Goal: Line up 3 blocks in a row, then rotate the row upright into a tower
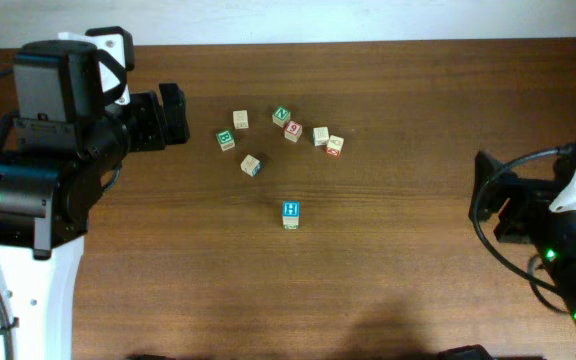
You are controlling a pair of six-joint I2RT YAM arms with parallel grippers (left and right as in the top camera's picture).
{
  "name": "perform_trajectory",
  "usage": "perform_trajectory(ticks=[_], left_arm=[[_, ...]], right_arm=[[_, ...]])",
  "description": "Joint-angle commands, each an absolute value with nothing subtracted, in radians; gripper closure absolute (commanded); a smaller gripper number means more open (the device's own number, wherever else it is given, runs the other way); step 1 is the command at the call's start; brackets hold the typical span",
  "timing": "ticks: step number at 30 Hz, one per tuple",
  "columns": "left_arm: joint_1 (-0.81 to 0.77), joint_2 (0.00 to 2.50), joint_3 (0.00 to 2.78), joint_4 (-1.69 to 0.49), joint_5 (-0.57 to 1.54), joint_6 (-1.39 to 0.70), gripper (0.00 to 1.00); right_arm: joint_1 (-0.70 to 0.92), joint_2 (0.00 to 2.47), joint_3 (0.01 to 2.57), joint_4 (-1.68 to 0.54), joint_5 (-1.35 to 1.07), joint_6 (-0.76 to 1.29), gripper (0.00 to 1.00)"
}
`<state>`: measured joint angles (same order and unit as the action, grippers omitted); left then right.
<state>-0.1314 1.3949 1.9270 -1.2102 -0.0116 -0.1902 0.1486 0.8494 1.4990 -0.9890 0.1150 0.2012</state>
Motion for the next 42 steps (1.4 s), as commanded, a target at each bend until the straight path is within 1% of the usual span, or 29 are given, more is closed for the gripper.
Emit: perform_trajectory(ticks=[1, 4, 5, 6, 11, 14, 19, 20, 37, 38, 40, 42], left_arm=[[-0.131, 1.390, 1.927, -1.210, -0.023, -0.181, 0.01], [-0.131, 1.390, 1.927, -1.210, -0.023, -0.181, 0.01], [-0.131, 1.390, 1.927, -1.210, -0.023, -0.181, 0.01], [-0.131, 1.390, 1.927, -1.210, -0.023, -0.181, 0.01], [-0.131, 1.390, 1.927, -1.210, -0.023, -0.181, 0.01], [-0.131, 1.390, 1.927, -1.210, -0.023, -0.181, 0.01], [-0.131, 1.390, 1.927, -1.210, -0.023, -0.181, 0.01], [-0.131, 1.390, 1.927, -1.210, -0.023, -0.181, 0.01], [-0.131, 1.390, 1.927, -1.211, -0.023, -0.181, 0.01], [-0.131, 1.390, 1.927, -1.211, -0.042, -0.178, 0.01], [-0.131, 1.390, 1.927, -1.211, -0.149, -0.177, 0.01], [-0.131, 1.390, 1.927, -1.211, -0.147, -0.177, 0.01]], right_arm=[[0.084, 0.676, 1.209, -0.774, -0.036, 0.069, 0.02], [0.042, 0.505, 0.895, -0.512, -0.092, 0.040, 0.02], [0.022, 0.403, 0.720, -0.371, -0.130, 0.040, 0.02], [0.016, 0.347, 0.627, -0.297, -0.136, 0.040, 0.02], [0.014, 0.105, 0.236, -0.054, -0.135, 0.040, 0.02], [0.014, 0.010, 0.109, -0.025, -0.135, 0.040, 0.02], [0.014, 0.003, 0.020, -0.026, -0.097, 0.037, 0.02], [0.014, 0.003, 0.006, -0.070, -0.097, 0.037, 0.02], [0.014, 0.003, 0.006, -0.070, -0.094, 0.037, 0.02], [0.014, 0.003, 0.006, -0.071, -0.094, 0.037, 0.02], [0.014, 0.003, 0.006, -0.071, -0.094, 0.037, 0.02], [0.014, 0.003, 0.006, -0.071, -0.094, 0.037, 0.02]])
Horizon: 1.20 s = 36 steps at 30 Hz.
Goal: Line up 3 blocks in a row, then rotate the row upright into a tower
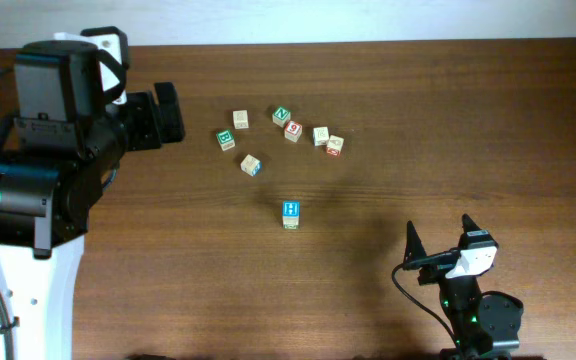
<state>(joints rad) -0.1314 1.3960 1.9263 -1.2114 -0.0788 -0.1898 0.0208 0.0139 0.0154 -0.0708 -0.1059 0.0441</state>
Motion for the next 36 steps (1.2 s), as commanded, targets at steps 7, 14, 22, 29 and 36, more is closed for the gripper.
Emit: perform_trajectory(ticks=[7, 14, 22, 29, 36], left_arm=[[-0.093, 1.391, 1.870, -1.218, -0.148, -0.177, 0.01], [-0.035, 1.106, 1.172, -0.645, -0.139, -0.177, 0.01], [0.003, 0.678, 0.495, -0.162, -0.131, -0.177, 0.01], [0.003, 0.359, 0.116, 0.105, -0.130, -0.177, 0.01], [0.003, 0.148, 0.008, 0.072, -0.136, -0.047, 0.01]], right_arm=[[0.014, 0.003, 0.006, -0.071, -0.094, 0.037, 0.02], [0.014, 0.003, 0.006, -0.071, -0.094, 0.037, 0.02], [0.014, 0.003, 0.006, -0.071, -0.094, 0.037, 0.02], [0.014, 0.003, 0.006, -0.070, -0.094, 0.037, 0.02], [0.014, 0.003, 0.006, -0.071, -0.094, 0.037, 0.02]])
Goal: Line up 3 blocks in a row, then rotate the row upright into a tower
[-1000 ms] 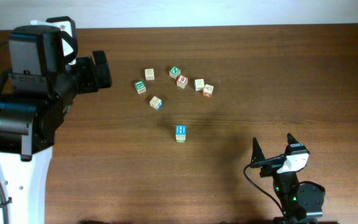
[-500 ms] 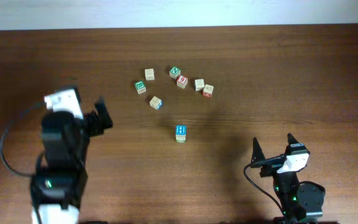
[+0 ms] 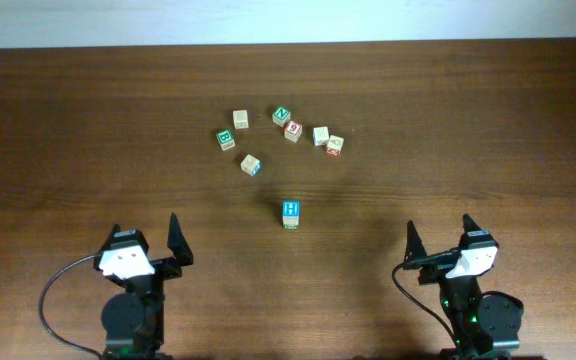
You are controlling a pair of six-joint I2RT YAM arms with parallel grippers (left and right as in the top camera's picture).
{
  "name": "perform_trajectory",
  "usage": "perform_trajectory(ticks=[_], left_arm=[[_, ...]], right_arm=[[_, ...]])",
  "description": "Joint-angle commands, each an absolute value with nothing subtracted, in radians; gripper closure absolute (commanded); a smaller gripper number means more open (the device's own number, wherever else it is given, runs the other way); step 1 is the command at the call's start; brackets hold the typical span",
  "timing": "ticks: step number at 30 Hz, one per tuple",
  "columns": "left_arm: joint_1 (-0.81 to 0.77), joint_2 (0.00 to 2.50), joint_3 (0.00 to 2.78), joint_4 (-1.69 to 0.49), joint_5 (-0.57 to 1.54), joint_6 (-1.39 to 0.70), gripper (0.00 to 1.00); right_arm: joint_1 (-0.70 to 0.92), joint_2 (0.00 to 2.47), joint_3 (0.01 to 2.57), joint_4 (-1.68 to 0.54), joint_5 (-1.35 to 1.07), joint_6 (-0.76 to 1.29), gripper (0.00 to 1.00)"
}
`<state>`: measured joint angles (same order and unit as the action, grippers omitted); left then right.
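Several lettered wooden blocks lie on the brown table (image 3: 448,120). A blue H block (image 3: 290,211) sits alone near the middle. Behind it is a loose cluster: a green B block (image 3: 226,139), a plain block (image 3: 240,119), a green N block (image 3: 282,116), a red-marked block (image 3: 293,130), a pale block (image 3: 320,135), another red-marked block (image 3: 335,144) and a blue-edged block (image 3: 251,165). My left gripper (image 3: 144,232) is at the front left, open and empty. At the front right my right gripper (image 3: 439,232) is also open and holds nothing. Both are far from the blocks.
The arm bases and their cables sit at the table's front edge, left (image 3: 128,320) and right (image 3: 478,320). A pale wall strip runs along the far edge.
My left arm stood high at the far left, filling that side of the view. It is now low at the front left edge. The right arm and the blocks are unchanged.
At first both arms stood high at the two sides of the table. Then the right arm was low at the front right while the left stayed up. Now both are at the front edge, open. No block has shifted.
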<state>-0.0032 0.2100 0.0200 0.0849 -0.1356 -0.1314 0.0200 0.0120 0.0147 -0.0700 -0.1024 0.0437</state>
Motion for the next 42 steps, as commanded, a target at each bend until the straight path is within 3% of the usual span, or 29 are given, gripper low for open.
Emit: perform_trajectory(ticks=[1, 4, 42], left_arm=[[0.003, 0.130, 0.008, 0.055, -0.136, -0.028, 0.01], [0.003, 0.039, 0.008, -0.075, -0.135, -0.027, 0.01], [0.003, 0.005, 0.009, -0.073, -0.091, 0.016, 0.01]], right_arm=[[0.014, 0.003, 0.006, -0.071, -0.094, 0.037, 0.02], [0.014, 0.003, 0.006, -0.071, -0.094, 0.037, 0.02], [0.014, 0.003, 0.006, -0.071, -0.094, 0.037, 0.02]])
